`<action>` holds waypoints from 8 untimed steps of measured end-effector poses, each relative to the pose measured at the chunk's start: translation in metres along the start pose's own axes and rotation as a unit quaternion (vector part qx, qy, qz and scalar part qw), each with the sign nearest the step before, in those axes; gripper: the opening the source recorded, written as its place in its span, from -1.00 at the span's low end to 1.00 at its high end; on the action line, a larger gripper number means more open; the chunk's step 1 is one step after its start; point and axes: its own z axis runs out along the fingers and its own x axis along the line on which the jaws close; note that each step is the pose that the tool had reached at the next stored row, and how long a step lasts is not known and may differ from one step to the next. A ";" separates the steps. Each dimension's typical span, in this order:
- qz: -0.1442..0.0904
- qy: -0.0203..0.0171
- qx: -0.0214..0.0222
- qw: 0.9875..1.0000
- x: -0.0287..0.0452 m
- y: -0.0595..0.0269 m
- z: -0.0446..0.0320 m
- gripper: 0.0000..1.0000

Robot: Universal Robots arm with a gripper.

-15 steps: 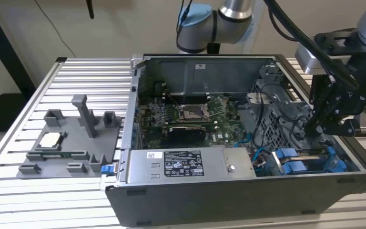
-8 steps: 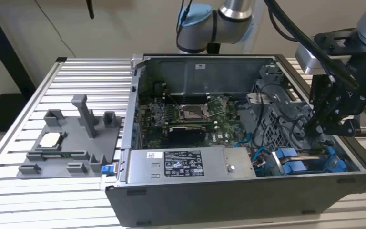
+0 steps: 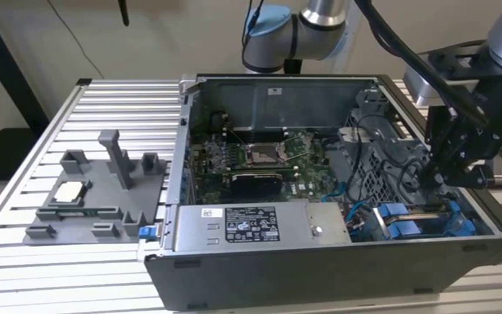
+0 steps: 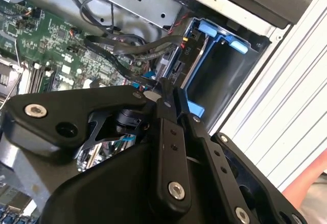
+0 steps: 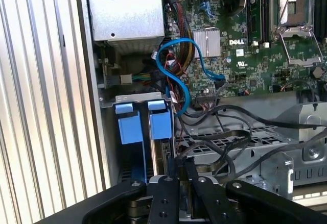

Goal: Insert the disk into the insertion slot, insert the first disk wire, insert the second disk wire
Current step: 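Insert the second disk wire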

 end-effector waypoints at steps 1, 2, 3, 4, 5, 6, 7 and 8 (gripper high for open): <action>0.000 0.000 0.003 1.000 0.0001 0.0001 0.0007 -0.67; -0.001 0.000 0.006 1.000 0.0002 0.0002 0.0015 -0.67; -0.001 0.000 0.008 1.000 0.0003 0.0003 0.0023 -0.67; -0.001 0.000 0.010 1.000 0.0004 0.0002 0.0026 -0.67; -0.002 0.001 0.010 1.000 0.0004 0.0002 0.0027 -0.67; -0.002 0.001 0.010 1.000 0.0005 0.0002 0.0027 -0.67; -0.002 0.001 0.010 1.000 0.0004 0.0002 0.0026 -0.67; -0.002 0.002 0.010 1.000 0.0004 0.0003 0.0026 -0.67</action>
